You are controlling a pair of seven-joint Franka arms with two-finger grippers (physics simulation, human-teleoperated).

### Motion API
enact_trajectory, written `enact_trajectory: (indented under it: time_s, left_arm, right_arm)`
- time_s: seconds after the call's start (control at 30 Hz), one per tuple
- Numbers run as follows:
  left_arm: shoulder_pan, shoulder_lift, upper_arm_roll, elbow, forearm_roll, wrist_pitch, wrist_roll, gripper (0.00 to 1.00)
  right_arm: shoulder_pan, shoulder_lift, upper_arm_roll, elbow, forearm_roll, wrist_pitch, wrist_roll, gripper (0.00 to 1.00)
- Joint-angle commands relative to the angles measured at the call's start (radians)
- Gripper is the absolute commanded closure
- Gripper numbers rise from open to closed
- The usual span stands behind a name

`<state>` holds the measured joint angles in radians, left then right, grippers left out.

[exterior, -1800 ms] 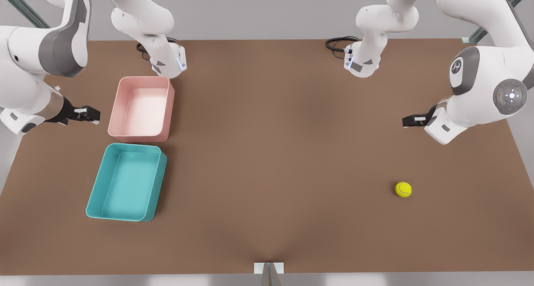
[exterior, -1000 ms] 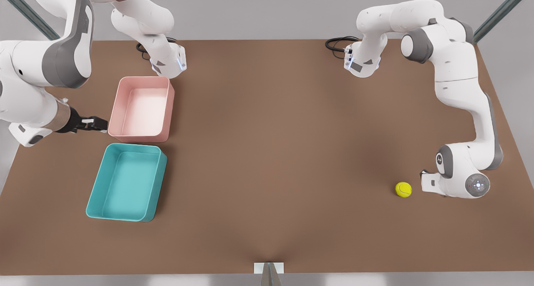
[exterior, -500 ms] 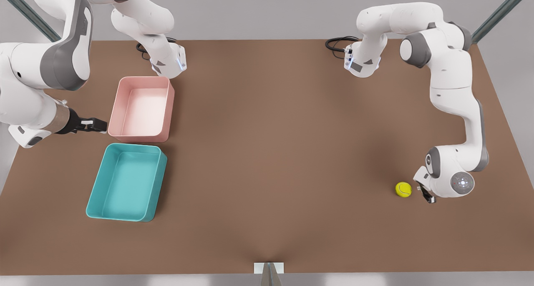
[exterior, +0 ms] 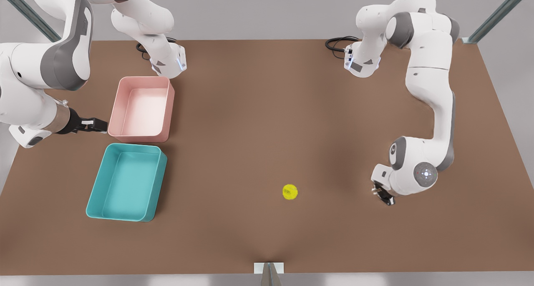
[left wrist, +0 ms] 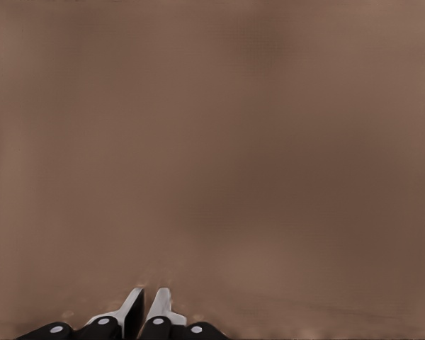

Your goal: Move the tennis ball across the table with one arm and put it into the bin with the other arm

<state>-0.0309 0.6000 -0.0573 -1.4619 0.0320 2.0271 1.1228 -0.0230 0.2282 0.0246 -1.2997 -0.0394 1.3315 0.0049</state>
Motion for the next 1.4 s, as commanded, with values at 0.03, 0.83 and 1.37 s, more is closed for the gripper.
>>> enact_trajectory:
  time_s: [0.03, 0.83, 1.37]
  left_arm:
    - [-0.029, -0.233, 0.162, 0.006, -0.177, -0.467, -1.381, 0.0]
    - [0.008, -0.213, 0.157, 0.067, -0.109, -0.686, -1.192, 0.0]
    - [0.006, -0.236, 0.156, 0.072, -0.109, -0.74, -1.173, 0.0]
  right_arm:
    - [0.002, -0.001, 0.0, 0.0, 0.001, -0.002, 0.004, 0.0]
    - [0.092, 0.355, 0.008, -0.043, 0.036, 0.396, -0.008, 0.0]
    - [0.114, 0.642, 0.012, 0.243, 0.039, 0.759, -1.754, 0.0]
